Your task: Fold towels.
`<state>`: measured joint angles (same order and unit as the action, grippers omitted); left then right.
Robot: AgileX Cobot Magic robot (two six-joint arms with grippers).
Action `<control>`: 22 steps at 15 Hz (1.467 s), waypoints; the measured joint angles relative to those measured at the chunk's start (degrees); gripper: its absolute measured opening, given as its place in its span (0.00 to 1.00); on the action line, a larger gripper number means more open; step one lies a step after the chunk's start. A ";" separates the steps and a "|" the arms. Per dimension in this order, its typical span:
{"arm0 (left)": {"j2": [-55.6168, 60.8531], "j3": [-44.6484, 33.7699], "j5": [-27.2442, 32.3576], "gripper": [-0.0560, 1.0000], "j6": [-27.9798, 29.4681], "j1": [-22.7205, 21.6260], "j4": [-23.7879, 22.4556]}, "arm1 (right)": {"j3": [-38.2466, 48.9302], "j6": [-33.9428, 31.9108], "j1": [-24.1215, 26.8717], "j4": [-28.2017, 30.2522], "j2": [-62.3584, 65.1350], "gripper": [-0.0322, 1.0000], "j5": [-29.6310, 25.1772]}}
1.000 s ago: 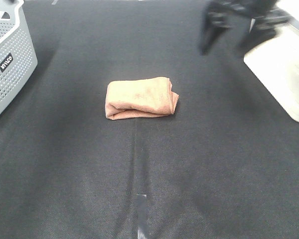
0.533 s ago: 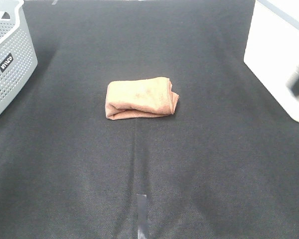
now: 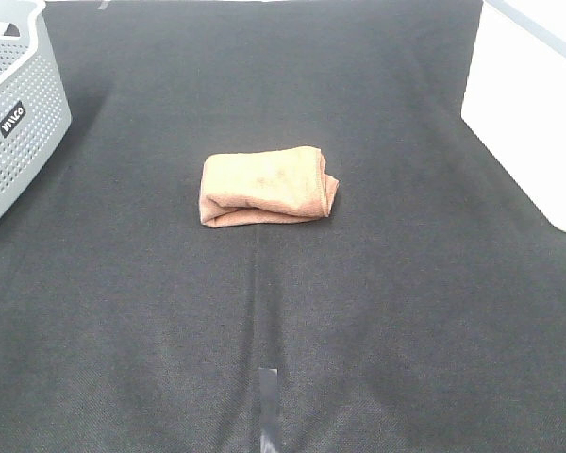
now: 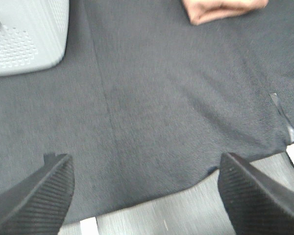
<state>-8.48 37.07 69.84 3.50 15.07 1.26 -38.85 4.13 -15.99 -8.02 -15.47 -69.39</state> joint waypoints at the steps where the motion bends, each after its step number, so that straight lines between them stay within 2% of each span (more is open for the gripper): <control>1: 3.04 -1.66 0.06 0.78 -1.32 0.00 0.00 | 2.01 0.00 0.00 0.06 3.67 0.79 0.40; 4: 6.59 -5.84 -2.12 0.78 -4.18 0.00 2.01 | 7.10 0.23 0.00 0.06 11.29 0.79 3.50; 6: 6.59 -6.82 -6.47 0.78 -6.88 0.00 3.84 | 9.05 1.20 0.00 0.06 11.97 0.79 5.67; 9: 6.59 -8.25 -8.77 0.78 -8.65 0.00 5.56 | 9.85 2.18 0.00 0.06 11.97 0.79 7.33; 18: 6.59 -8.42 -9.45 0.77 -9.11 -0.11 5.73 | 9.85 2.58 0.00 0.06 11.97 0.79 7.68; 20: 6.59 -8.42 -9.45 0.77 -9.11 -3.61 5.90 | 9.85 2.58 0.80 0.06 12.38 0.79 7.73; 22: 7.51 -8.42 -9.45 0.77 -9.11 -9.45 5.90 | 9.85 2.58 5.27 -0.11 13.69 0.79 7.73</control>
<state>-0.97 28.65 60.39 -5.61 5.61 7.16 -28.99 6.70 -10.71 -8.14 -1.78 -61.65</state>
